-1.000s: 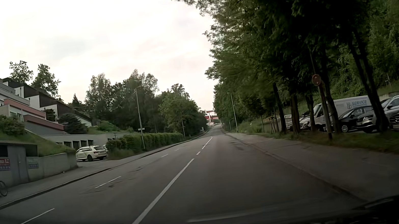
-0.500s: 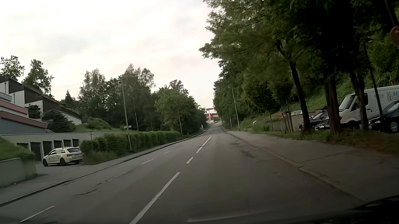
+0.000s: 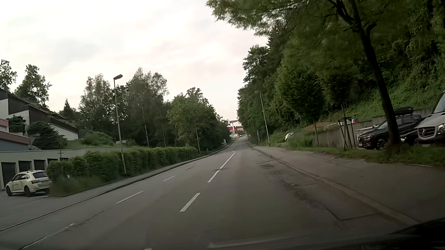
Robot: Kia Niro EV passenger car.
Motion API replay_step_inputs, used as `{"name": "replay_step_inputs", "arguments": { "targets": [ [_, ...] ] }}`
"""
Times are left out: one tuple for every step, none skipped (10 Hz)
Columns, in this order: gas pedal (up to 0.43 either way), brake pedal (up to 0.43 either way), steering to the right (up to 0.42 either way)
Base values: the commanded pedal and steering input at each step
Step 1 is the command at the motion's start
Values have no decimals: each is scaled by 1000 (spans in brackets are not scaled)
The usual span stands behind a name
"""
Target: Follow the waypoints while adhering to traffic rules and regulations
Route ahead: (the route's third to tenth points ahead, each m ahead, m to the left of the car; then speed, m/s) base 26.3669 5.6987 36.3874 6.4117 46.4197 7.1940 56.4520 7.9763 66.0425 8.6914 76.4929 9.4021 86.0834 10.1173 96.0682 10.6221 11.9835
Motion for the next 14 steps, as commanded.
{"name": "replay_step_inputs", "arguments": {
  "targets": [
    [130,0,-1],
    [130,0,-1],
    [130,0,-1],
    [138,0,-2],
    [138,0,-2],
    [138,0,-3],
    [138,0,-3],
    [138,0,-3],
    [138,0,-3],
    [150,0,-4],
    [150,0,-4],
    [150,0,-5],
    [150,0,-5],
    [150,0,-7]
  ]
}}
